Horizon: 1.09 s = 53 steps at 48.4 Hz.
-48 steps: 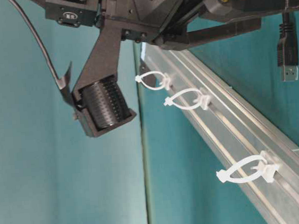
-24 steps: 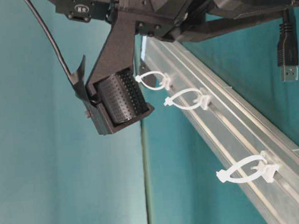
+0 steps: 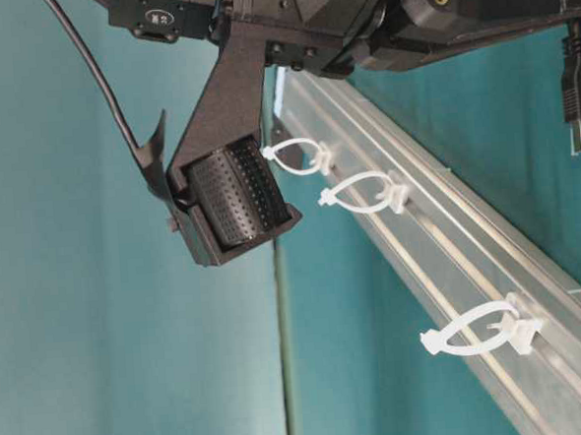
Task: Pass the USB cable through three rings with both arms.
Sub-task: 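Grasp the USB plug with the right gripper and lift it, then push the plug through the first white ring with the right gripper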
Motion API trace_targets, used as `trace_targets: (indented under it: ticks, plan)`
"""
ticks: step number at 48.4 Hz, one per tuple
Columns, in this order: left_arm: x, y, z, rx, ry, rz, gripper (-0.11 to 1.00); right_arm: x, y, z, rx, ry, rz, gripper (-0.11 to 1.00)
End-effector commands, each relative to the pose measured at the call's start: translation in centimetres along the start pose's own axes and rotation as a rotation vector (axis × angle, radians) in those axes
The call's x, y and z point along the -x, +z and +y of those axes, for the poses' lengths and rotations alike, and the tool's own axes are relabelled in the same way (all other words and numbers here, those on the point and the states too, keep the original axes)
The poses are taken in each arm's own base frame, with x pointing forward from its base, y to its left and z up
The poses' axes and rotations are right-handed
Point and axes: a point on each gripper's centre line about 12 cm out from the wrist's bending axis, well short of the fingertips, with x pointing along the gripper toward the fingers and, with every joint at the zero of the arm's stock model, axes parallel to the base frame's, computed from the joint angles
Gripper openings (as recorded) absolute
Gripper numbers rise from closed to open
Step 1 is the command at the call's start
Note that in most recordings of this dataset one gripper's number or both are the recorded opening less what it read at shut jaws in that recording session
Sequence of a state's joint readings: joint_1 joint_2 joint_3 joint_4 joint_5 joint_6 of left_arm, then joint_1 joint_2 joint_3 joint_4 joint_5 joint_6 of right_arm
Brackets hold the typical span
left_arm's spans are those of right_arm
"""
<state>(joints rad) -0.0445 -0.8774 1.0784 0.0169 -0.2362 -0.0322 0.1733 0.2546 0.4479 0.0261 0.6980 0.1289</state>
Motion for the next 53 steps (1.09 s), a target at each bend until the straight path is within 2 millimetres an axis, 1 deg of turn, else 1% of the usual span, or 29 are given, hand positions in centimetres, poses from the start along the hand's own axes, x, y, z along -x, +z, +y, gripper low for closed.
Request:
trace_targets:
  ticks: [1, 4, 8, 15, 23, 33, 39, 41, 48, 53]
  plan:
    - [-0.2, 1.1, -0.1, 0.0, -0.002, -0.028, -0.01, -0.9, -0.4, -0.5, 0.009, -0.009, 0.036, 0.08]
    - [-0.2, 1.1, -0.1, 0.003, -0.002, -0.028, -0.01, -0.4, -0.3, -0.6, 0.016, -0.012, 0.031, 0.08]
    - [-0.2, 1.1, -0.1, 0.012, -0.002, -0.026, -0.01, 1.1, 0.2, -1.1, 0.011, -0.01, 0.001, 0.08]
    - [-0.2, 1.1, -0.1, 0.031, -0.003, -0.028, -0.01, 4.7, 1.0, -2.3, 0.029, -0.01, -0.041, 0.08]
    - [-0.2, 1.2, -0.1, 0.034, -0.003, -0.029, -0.01, 8.8, 1.1, -3.8, 0.062, -0.017, -0.008, 0.08]
    - [-0.2, 2.0, -0.1, 0.034, -0.004, -0.051, -0.01, 13.9, 1.3, -6.6, 0.06, -0.03, -0.012, 0.08]
    - [-0.2, 2.2, -0.1, 0.035, -0.004, -0.057, -0.01, 16.6, 0.8, -8.6, 0.047, -0.04, -0.009, 0.08]
    - [-0.2, 2.2, -0.1, 0.035, -0.004, -0.058, -0.01, 17.3, 0.5, -9.2, 0.048, -0.044, -0.001, 0.08]
    - [-0.1, 2.7, -0.1, 0.037, -0.004, -0.066, -0.01, 18.4, -1.1, -11.2, 0.059, -0.042, 0.066, 0.08]
    - [0.2, 3.2, -0.1, 0.037, -0.003, -0.066, -0.01, 19.4, -1.8, -12.5, 0.077, -0.043, 0.089, 0.08]
